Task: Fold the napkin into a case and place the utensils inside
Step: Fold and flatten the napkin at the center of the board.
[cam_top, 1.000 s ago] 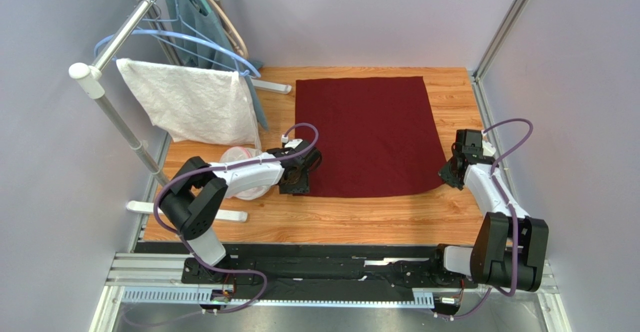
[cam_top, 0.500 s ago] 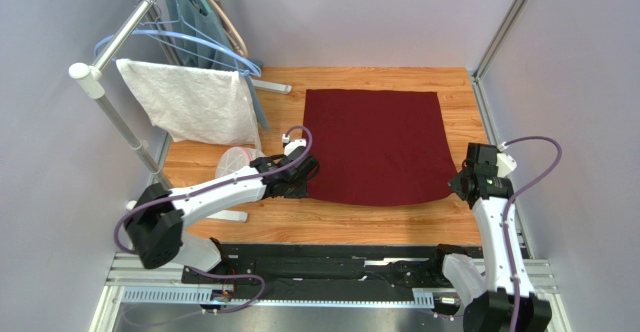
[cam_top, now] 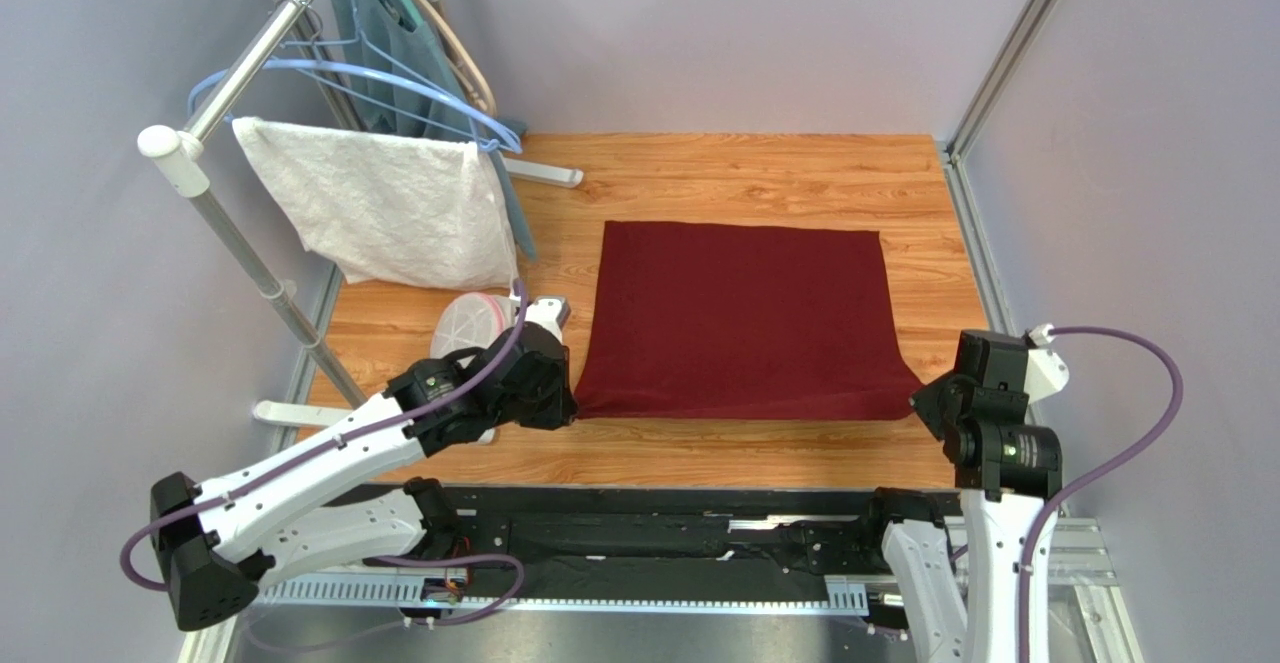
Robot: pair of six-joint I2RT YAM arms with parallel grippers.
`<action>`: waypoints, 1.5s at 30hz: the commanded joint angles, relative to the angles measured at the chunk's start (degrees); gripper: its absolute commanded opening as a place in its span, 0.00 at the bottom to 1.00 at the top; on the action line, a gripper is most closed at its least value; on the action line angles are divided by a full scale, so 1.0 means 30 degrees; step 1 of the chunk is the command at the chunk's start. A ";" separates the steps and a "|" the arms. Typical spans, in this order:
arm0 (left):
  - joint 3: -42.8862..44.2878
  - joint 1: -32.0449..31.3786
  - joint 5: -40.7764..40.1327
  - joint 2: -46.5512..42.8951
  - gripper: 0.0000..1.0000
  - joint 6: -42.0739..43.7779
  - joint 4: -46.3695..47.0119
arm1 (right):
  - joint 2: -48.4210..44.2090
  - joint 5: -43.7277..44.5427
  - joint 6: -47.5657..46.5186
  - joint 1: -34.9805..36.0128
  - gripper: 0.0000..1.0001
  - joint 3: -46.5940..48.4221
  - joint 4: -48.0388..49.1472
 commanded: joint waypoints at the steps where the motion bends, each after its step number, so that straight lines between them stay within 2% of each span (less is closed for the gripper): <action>1: 0.0361 -0.0054 0.0474 -0.0985 0.00 0.0632 -0.0257 | -0.1166 0.0282 -0.0396 0.0078 0.00 0.0770 -0.0551; 5: 0.2116 -0.0054 -0.0257 -0.1190 0.00 0.2209 -0.0344 | -0.1636 -0.0482 -0.1946 0.0078 0.00 0.2056 0.0242; 9: 0.5687 -0.0054 -0.1426 -0.1513 0.00 0.4349 -0.0666 | -0.1199 -0.0510 -0.3498 0.0078 0.00 0.6643 0.0886; 11: 0.8410 -0.0054 -0.1926 -0.1309 0.00 0.5698 -0.1075 | -0.0789 -0.0541 -0.3765 0.0078 0.00 0.8701 0.0830; 16: 1.3915 -0.0054 -0.1665 -0.1131 0.00 0.8391 -0.0962 | 0.0413 -0.1418 -0.5022 0.0078 0.00 1.5520 0.0156; 21: 1.6912 -0.0025 -0.1136 -0.1192 0.00 0.9626 -0.0022 | 0.0443 -0.1743 -0.4997 0.0078 0.00 1.8844 0.0682; 25: 1.9020 -0.0025 -0.2659 0.0617 0.00 0.9685 -0.0198 | 0.1115 -0.1246 -0.4821 0.0078 0.00 1.8440 0.1820; 29: 2.0225 0.0441 -0.4622 0.3111 0.00 0.9364 -0.0111 | 0.2985 -0.1127 -0.4705 0.0107 0.00 1.6099 0.3667; 31: 2.0664 0.2223 -0.4333 0.4955 0.00 0.8144 -0.0429 | 0.3837 -0.1420 -0.4646 0.0078 0.00 1.4692 0.5067; 32: 2.0869 0.3101 -0.2533 0.5571 0.00 0.7525 -0.0693 | 0.4828 -0.1479 -0.4674 0.0078 0.00 1.4339 0.5454; 33: 2.0726 0.4154 -0.2051 0.6737 0.00 0.7084 -0.0435 | 0.5273 -0.1450 -0.4906 0.0078 0.00 1.3378 0.5980; 35: 2.0724 0.4573 -0.2422 0.8002 0.00 0.7079 -0.0110 | 0.6384 -0.1158 -0.5200 0.0078 0.00 1.2698 0.7533; 40: 2.0694 0.6037 -0.2982 1.2280 0.00 0.8336 0.2729 | 1.1684 -0.1566 -0.6254 0.0019 0.00 1.1903 1.1046; 43: 2.0433 0.6537 -0.3304 1.4361 0.00 0.9619 0.4923 | 1.5192 -0.2560 -0.6491 -0.0156 0.00 1.2109 1.2369; 45: 2.1101 0.6974 -0.3219 1.6112 0.00 0.9891 0.5163 | 1.6987 -0.3233 -0.6404 -0.0215 0.00 1.2663 1.2664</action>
